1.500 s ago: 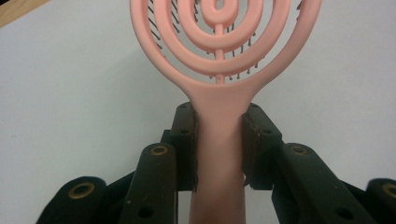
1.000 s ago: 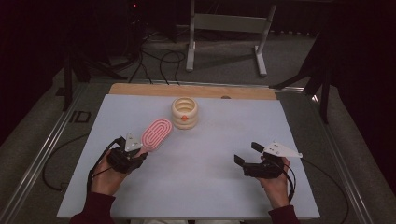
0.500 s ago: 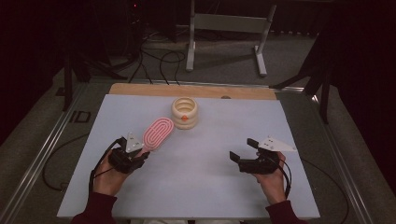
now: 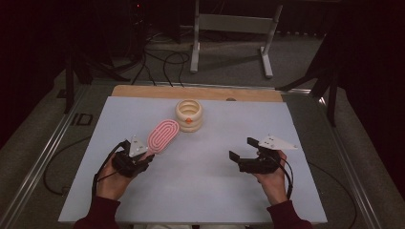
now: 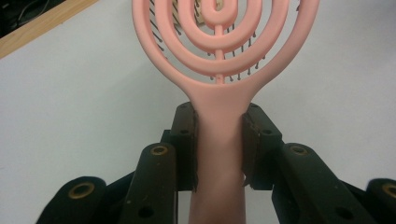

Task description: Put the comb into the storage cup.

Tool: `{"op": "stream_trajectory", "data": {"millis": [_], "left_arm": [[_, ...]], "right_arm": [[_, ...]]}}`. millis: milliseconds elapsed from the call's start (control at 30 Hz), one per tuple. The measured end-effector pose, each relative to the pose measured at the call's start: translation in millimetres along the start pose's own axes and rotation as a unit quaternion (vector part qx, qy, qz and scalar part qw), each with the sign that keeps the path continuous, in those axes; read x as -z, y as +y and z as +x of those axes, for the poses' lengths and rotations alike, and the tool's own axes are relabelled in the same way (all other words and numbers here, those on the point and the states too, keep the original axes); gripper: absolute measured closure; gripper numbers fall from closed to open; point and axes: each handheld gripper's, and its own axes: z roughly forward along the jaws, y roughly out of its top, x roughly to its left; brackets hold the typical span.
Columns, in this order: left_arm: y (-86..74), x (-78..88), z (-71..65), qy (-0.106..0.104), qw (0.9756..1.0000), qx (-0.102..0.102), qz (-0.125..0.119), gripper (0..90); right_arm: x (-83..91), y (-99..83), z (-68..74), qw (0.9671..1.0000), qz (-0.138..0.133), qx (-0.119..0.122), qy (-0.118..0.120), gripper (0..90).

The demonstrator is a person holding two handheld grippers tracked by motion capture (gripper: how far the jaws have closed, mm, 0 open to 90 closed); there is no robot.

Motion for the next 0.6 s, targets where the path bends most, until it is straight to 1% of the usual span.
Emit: {"op": "stream_trajectory", "data": {"millis": [100, 167, 333, 433, 600], "left_arm": [[1.1, -0.1, -2.4, 0.001, 0.9999, -0.005, -0.009, 70.2], [1.5, 0.4, -2.7, 0.000, 0.9999, -0.004, -0.013, 70.2], [1.6, -0.7, -3.6, -0.005, 0.9999, -0.007, -0.015, 70.2], [2.2, -1.2, -4.9, -0.004, 0.9998, -0.006, -0.018, 70.2], [4.3, -1.1, -7.7, -0.002, 0.9997, -0.005, -0.025, 70.2]], "right_arm": [[-4.2, 3.3, 3.5, 1.0000, 0.001, -0.003, 0.005, 8.6], [-7.2, 5.1, 5.8, 1.0000, 0.003, -0.003, 0.008, 8.6], [-13.7, 8.8, 10.4, 0.9999, 0.004, -0.003, 0.015, 8.7], [-17.7, 11.2, 13.9, 0.9998, 0.003, -0.006, 0.020, 8.6], [-23.9, 15.5, 20.0, 0.9996, 0.004, -0.003, 0.030, 8.6]]}}
